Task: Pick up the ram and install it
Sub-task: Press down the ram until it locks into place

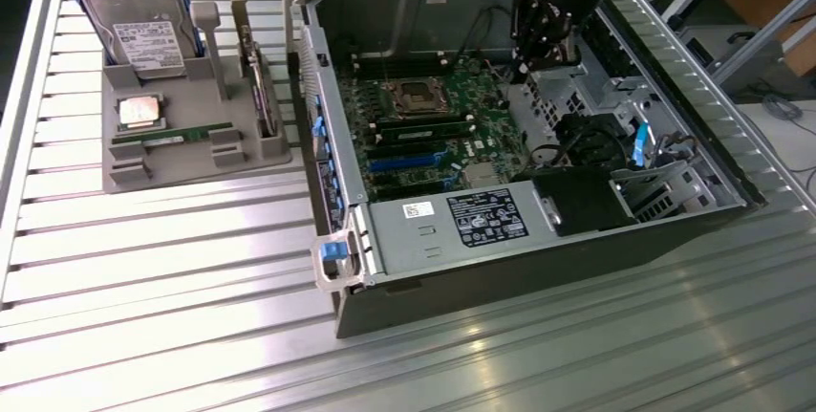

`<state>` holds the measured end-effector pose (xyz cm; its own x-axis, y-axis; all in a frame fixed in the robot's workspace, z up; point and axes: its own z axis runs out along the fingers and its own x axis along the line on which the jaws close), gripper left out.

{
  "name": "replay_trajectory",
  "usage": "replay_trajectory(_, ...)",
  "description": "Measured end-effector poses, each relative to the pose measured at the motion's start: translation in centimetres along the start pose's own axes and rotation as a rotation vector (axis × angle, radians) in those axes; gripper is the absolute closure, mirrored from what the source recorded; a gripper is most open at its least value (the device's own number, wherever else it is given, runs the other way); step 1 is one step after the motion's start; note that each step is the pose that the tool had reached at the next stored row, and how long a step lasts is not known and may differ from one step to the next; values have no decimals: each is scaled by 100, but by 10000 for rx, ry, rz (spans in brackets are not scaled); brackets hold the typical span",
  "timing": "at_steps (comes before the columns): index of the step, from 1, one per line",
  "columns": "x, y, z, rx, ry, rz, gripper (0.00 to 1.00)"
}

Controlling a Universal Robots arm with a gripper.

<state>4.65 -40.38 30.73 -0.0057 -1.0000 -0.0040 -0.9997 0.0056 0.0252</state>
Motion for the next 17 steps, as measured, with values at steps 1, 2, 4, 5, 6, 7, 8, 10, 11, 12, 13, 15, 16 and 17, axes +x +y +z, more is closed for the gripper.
replay_trajectory(1, 0, 0, 0, 0, -1, 0, 90)
replay_trajectory(2, 0, 0, 0, 0, 0, 0, 90)
replay_trajectory(4, 0, 0, 0, 0, 0, 0, 90)
replay_trajectory(5, 0, 0, 0, -1, 0, 0, 90)
replay_trajectory(6, 0, 0, 0, 0, 0, 0, 90)
replay_trajectory(7, 0, 0, 0, 0, 0, 0, 90)
replay_trajectory(8, 0, 0, 0, 0, 0, 56, 90)
replay_trajectory(10, 0, 0, 1, 1, -6, 380, 90)
replay_trajectory(11, -1, 0, 1, 2, -8, 536, 90)
replay_trajectory(12, 0, 0, 1, 2, -10, 664, 90)
replay_trajectory(13, 0, 0, 1, 3, -12, 874, 90)
replay_trajectory(15, 0, 0, 2, 5, -22, 1330, 90)
replay_trajectory(16, 0, 0, 3, 6, -28, 1539, 90)
replay_trajectory(17, 0, 0, 3, 6, -33, 1720, 90)
